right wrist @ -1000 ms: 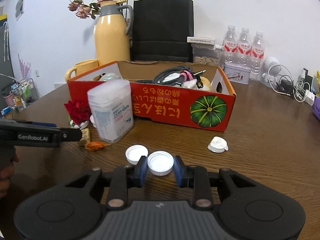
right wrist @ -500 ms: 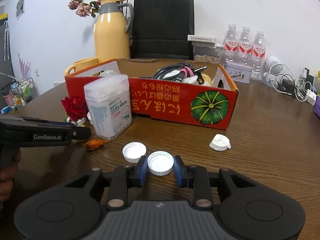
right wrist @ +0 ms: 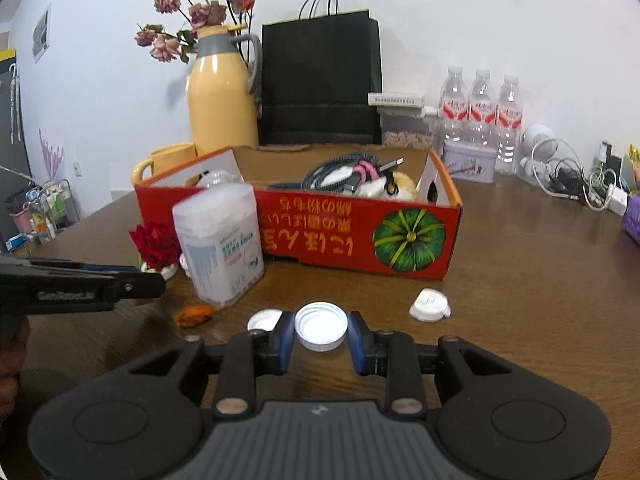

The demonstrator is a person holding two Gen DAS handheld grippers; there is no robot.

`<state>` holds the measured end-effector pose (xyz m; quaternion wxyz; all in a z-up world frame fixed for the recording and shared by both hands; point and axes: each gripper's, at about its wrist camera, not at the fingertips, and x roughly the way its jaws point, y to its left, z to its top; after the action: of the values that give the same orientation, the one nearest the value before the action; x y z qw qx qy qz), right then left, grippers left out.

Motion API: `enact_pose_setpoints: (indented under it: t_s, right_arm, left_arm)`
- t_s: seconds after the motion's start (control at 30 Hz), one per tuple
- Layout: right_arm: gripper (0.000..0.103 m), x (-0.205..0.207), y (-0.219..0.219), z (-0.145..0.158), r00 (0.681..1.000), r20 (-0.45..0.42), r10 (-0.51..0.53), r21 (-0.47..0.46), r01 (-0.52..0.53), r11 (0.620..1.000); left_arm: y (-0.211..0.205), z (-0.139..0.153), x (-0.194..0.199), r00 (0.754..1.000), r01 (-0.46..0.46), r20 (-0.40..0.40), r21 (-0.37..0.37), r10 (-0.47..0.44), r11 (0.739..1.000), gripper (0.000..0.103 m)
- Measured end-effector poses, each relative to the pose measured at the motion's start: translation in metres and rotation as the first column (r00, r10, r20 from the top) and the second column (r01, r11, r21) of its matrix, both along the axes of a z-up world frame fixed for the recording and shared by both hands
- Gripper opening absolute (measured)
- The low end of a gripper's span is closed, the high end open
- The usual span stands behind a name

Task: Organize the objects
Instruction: 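Grasp the small gold block with the left tool while the right tool holds the cap, then lower the white cap and gold block into the box and open both tools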

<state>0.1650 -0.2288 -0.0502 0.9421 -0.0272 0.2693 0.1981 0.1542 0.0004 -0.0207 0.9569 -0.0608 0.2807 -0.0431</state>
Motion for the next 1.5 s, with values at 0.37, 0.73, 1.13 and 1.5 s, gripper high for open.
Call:
enact_pose_setpoints:
  t_s: [0.37,0.73,1.13,1.5]
  right_arm:
    - [0.027,0.029,0.013,0.048,0.988,0.153,0.018,0.007,-0.019,1.000]
    - [0.027,0.092,0.037,0.082,0.970,0.242,0.038,0.008,-0.042,0.999]
    - [0.027,0.175,0.055,0.063,0.986,0.169,-0.009,0.053,0.000,0.999]
    - [0.027,0.191,0.046,0.039,0.993,0.105,-0.049,0.031,0.046,0.998]
  left_arm:
    - [-0.002,0.050,0.021,0.986,0.011,0.164,0.014,-0.013,1.000,0.036]
    - [0.003,0.076,0.094,0.974,-0.046,0.221,-0.021,0.049,0.999,0.036]
    - [0.016,0.061,0.171,0.978,-0.132,0.160,-0.033,0.136,0.991,0.036]
    - [0.018,0.037,0.187,0.984,-0.148,0.100,0.020,0.145,0.989,0.036]
